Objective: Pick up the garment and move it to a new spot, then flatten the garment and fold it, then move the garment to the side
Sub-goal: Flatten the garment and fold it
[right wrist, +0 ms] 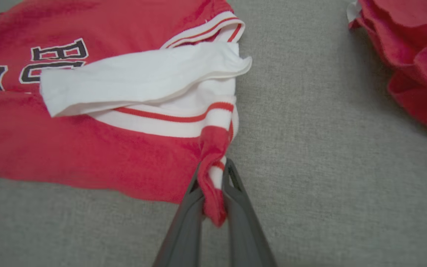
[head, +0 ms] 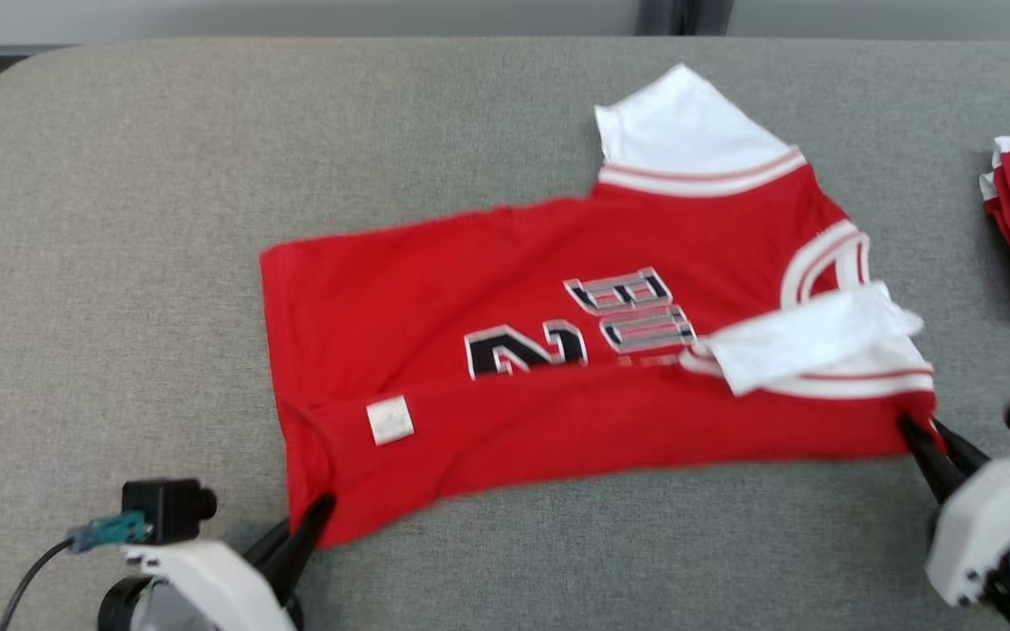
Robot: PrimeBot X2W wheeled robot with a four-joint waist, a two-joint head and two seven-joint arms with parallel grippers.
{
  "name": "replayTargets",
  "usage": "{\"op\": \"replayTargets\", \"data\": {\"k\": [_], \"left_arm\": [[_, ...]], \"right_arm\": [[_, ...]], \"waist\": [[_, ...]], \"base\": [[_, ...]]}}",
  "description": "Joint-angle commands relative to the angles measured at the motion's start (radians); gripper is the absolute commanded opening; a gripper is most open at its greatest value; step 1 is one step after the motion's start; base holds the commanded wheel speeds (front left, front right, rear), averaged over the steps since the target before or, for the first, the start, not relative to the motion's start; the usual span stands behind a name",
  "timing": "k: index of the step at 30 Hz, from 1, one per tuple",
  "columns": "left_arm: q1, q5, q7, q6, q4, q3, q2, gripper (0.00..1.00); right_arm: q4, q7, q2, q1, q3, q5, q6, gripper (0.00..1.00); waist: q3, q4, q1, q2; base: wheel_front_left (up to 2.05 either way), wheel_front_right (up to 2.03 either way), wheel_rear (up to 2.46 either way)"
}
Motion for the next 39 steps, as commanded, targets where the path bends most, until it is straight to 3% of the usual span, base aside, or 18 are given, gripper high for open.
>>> {"op": "replayTargets", "data": {"k": [1,4,8,9,10,11,17,22,28,31,34,39], "left_arm": [[0.013,-0.008,0.007,-0.007,-0.016,0.009,0.018,0.0],[0.098,-0.049,0.055,-0.008,-0.129,0.034,0.077,0.0],[0.193,-0.096,0.093,0.019,-0.226,0.087,0.128,0.0],[0.209,-0.101,0.095,0.032,-0.233,0.096,0.126,0.25],[0.219,-0.106,0.094,0.04,-0.237,0.1,0.122,0.85],[0.229,-0.109,0.096,0.046,-0.239,0.098,0.118,1.0],[0.234,-0.025,0.056,0.094,-0.265,0.105,0.136,1.0],[0.097,0.015,0.029,0.12,-0.306,0.132,0.14,1.0],[-0.239,0.06,0.023,0.088,-0.144,0.059,0.088,1.0],[-0.376,0.072,0.035,0.053,-0.024,0.01,0.062,1.0],[-0.492,0.087,0.04,0.018,0.124,-0.048,0.039,1.0],[-0.562,0.055,0.044,-0.013,0.225,-0.109,0.022,1.0]], "right_arm": [[-0.016,0.011,-0.015,0.024,-0.009,0.012,0.0,0.0],[-0.148,0.069,-0.042,0.144,-0.058,0.066,0.0,0.0],[-0.243,0.129,-0.025,0.239,-0.098,0.107,0.0,0.0],[-0.24,0.138,-0.014,0.243,-0.102,0.108,0.0,0.0],[-0.23,0.14,0.0,0.24,-0.103,0.107,0.0,0.29],[-0.219,0.143,-0.001,0.236,-0.099,0.088,0.0,1.0],[-0.281,0.128,-0.013,0.163,-0.103,0.038,0.0,1.0],[-0.328,0.167,-0.051,-0.037,-0.096,0.019,0.0,1.0],[-0.137,0.23,-0.067,-0.364,-0.041,-0.044,0.0,1.0],[0.009,0.247,-0.038,-0.504,-0.011,-0.05,0.0,1.0],[0.192,0.22,-0.034,-0.641,0.05,-0.112,0.0,1.0],[0.35,0.164,-0.022,-0.752,0.097,-0.155,0.0,1.0]], "waist": [[-0.013,0.002,0.0,0.0],[-0.017,-0.003,0.0,0.0],[0.001,-0.026,0.0,0.0],[0.007,-0.031,0.0,0.0],[0.012,-0.035,0.0,0.0],[0.016,-0.036,0.0,0.0],[0.044,-0.02,0.0,0.0],[0.091,0.017,0.0,0.0],[0.184,0.096,0.0,0.0],[0.217,0.125,0.0,0.0],[0.238,0.152,0.0,0.0],[0.259,0.166,0.0,0.0]], "base": [[0.0,0.0,0.0],[0.0,0.0,0.0],[0.0,0.0,0.0],[0.0,0.0,0.0],[0.0,0.0,0.0],[0.0,0.0,0.0],[0.0,0.0,0.0],[0.0,0.0,0.0],[0.0,0.0,0.0],[0.0,0.0,0.0],[0.0,0.0,0.0],[0.0,0.0,0.0]]}}
